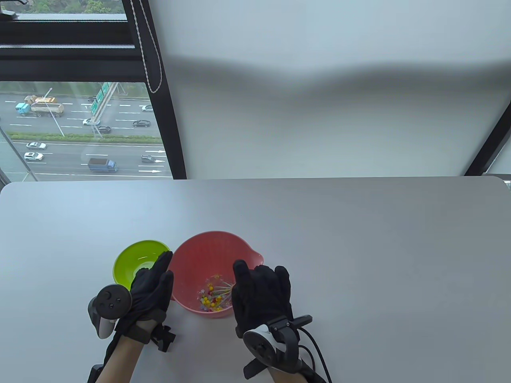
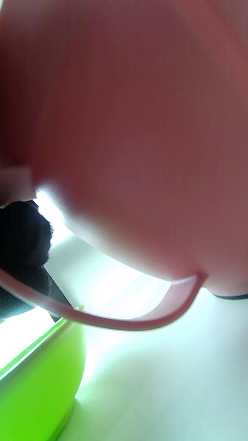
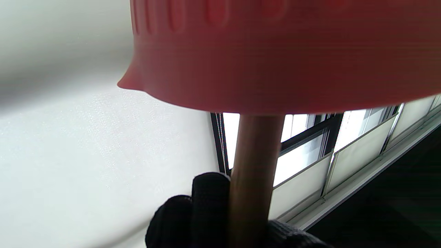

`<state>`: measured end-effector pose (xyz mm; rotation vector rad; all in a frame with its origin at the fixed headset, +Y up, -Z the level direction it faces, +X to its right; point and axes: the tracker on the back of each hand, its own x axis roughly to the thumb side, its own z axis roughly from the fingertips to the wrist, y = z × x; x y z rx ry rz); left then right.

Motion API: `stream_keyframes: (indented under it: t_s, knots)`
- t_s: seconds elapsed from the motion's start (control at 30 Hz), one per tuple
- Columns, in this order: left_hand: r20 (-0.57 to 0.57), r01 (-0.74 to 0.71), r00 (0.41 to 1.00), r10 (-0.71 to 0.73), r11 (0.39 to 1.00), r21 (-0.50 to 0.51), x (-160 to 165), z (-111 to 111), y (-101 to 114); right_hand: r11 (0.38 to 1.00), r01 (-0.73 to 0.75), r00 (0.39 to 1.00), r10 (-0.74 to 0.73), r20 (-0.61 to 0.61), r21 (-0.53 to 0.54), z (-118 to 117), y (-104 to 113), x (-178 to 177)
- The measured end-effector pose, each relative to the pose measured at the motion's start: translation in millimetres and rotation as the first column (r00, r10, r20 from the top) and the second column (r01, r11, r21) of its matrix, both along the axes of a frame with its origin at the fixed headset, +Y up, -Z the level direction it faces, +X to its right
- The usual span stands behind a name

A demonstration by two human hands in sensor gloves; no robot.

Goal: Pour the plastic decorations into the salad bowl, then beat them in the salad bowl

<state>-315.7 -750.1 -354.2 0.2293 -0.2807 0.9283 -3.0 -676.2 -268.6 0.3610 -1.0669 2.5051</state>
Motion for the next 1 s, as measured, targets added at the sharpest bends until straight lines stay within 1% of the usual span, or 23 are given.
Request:
stream_keyframes:
  t_s: [0.07,0.23,0.47,0.6,0.8,1.0]
  knots:
    - [0.0,-0.001,1.0,0.001,1.0,0.0,0,0,0,1.0,0.004,1.0,-0.004,-0.01,-0.023,-1,-2,-2]
    - [-0.001,-0.001,1.0,0.001,1.0,0.0,0,0,0,0.997,-0.044,0.998,0.042,-0.035,-0.062,-2,-10,-14]
    - [0.0,0.0,1.0,0.0,1.0,0.0,0,0,0,0.993,-0.116,0.993,0.116,-0.001,0.001,0,-11,-17]
    - [0.0,0.0,1.0,0.0,1.0,0.0,0,0,0,0.986,-0.164,0.986,0.162,0.032,0.038,2,-8,-14]
    - [0.001,0.001,1.0,-0.001,1.0,0.0,0,0,0,0.984,-0.168,0.985,0.165,0.053,0.06,2,-4,-10]
    - [0.001,0.001,1.0,-0.001,1.0,-0.001,0,0,0,0.992,-0.109,0.993,0.106,0.05,0.065,2,0,-2]
